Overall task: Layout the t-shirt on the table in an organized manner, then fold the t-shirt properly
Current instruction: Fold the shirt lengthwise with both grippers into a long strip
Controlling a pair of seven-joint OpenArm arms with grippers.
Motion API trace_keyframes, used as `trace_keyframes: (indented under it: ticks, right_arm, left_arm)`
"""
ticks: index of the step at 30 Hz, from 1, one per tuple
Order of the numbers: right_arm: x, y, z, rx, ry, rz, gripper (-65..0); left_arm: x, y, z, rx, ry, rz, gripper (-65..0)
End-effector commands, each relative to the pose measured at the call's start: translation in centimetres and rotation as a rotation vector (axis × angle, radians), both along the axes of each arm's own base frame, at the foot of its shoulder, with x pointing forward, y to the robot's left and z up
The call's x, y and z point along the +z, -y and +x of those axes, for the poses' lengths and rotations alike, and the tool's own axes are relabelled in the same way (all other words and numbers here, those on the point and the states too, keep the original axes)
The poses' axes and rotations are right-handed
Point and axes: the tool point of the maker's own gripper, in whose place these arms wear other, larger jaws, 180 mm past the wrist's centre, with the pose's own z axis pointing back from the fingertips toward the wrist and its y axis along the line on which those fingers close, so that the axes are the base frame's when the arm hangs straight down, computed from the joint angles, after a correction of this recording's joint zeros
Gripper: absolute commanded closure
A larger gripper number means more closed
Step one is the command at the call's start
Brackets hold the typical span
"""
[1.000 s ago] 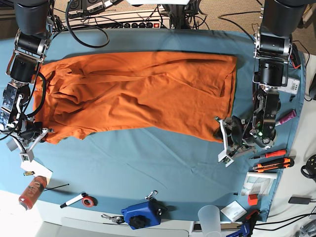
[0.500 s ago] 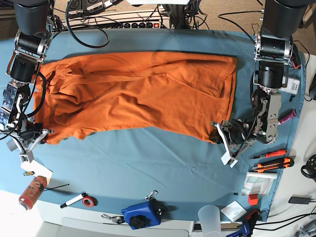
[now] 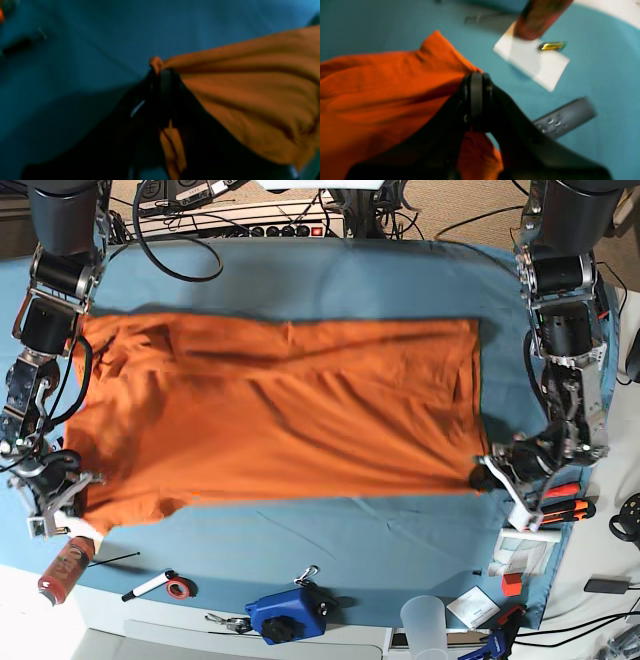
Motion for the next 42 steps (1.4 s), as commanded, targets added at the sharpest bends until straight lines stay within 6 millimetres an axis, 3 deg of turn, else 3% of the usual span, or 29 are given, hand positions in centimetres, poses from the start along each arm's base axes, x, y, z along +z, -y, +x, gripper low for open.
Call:
trace_keyframes:
  ticks: [1, 5, 11, 19, 24, 34, 42]
  right_arm:
    - [4.0, 1.3, 1.1, -0.025, 0.107, -0.021, 0.0]
    - [4.5, 0.9, 1.5, -0.018, 0.119, -0.004, 0.0]
    - [2.0, -1.0, 1.0, -0.013, 0.010, 0.114, 0.0]
    - [1.4, -2.8, -0.8, 0.067, -0.082, 0.259, 0.0]
    - [1.8, -3.1, -3.8, 0.123, -0.081, 0.357, 0.0]
    - [0.9, -1.2, -9.9, 0.069, -0.061, 0.354, 0.0]
    - [-1.6, -0.5, -12.8, 0.034, -0.143, 0.357, 0.0]
  left_arm:
    - [2.7, -0.9, 1.5, 0.020, 0.076, -0.015, 0.0]
    - [3.9, -0.3, 1.6, 0.008, 0.092, -0.088, 0.0]
    - [5.8, 2.3, 0.8, -0.097, 0.090, -0.239, 0.0]
    - [5.4, 4.4, -2.0, -0.226, -0.034, -0.326, 0.0]
    - [4.9, 4.6, -2.8, -0.231, -0.085, -0.344, 0.0]
    - [4.3, 5.1, -6.0, -0.284, -0.079, -0.281, 0.0]
    - [4.6, 4.7, -8.6, -0.270, 0.006, -0.111, 0.0]
